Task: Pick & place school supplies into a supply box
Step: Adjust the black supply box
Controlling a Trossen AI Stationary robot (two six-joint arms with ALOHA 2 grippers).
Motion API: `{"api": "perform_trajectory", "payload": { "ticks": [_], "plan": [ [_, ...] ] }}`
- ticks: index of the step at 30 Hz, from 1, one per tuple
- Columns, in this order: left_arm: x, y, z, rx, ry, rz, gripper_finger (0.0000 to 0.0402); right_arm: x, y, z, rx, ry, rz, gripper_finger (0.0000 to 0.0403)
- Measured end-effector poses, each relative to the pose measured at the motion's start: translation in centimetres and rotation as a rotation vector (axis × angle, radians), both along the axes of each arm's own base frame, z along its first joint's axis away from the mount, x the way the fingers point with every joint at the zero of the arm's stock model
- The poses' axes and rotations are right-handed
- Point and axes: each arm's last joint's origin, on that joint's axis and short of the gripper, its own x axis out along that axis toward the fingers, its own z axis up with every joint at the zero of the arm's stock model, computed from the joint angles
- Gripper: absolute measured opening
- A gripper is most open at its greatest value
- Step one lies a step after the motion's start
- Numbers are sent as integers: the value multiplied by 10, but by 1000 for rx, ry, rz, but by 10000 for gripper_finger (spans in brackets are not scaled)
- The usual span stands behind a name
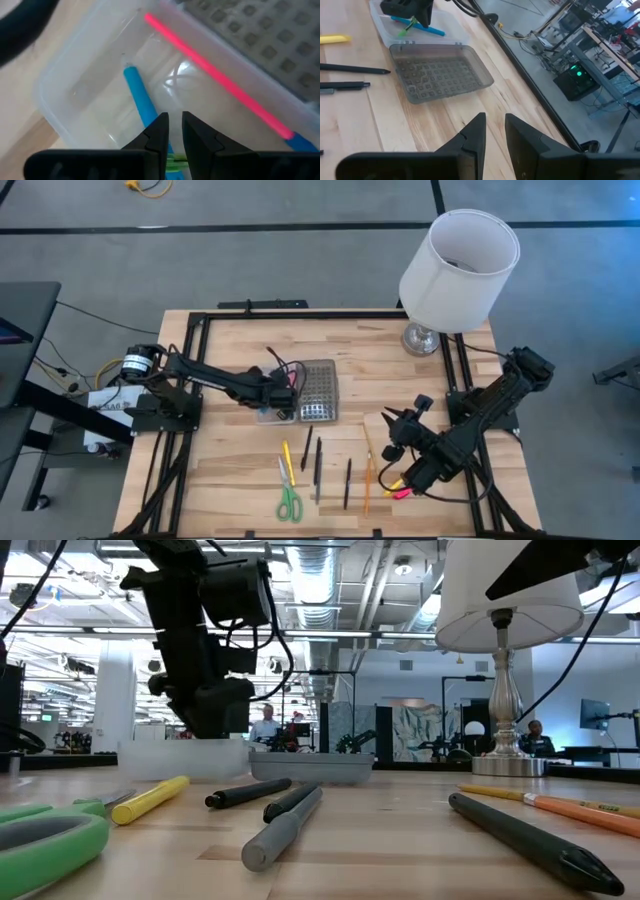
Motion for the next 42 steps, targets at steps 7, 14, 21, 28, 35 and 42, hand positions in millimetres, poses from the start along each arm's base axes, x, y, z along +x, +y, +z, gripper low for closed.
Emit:
{"api": "perform_trajectory", "payload": {
  "ticks": [7, 14, 21, 28, 35, 42],
  "plan": [
    [7, -32, 26, 125, 61, -187, 48, 8, -7, -3, 121, 28, -70, 68],
    [0, -95, 55, 207, 106, -474, 48, 19, -13, -20, 296, 101, -79, 68],
    [-31, -160, 55, 135, 93, -707, 48, 31, -13, -37, 423, 150, 32, 68],
    [-53, -202, 56, 66, -36, -763, 48, 34, -8, -38, 506, 141, 62, 68],
    [-66, -225, 58, 36, -143, -763, 48, 20, 14, -40, 651, 225, 125, 68],
    [-73, -234, 49, 33, -212, -787, 48, -14, 52, -41, 626, 318, 327, 68]
  ]
}}
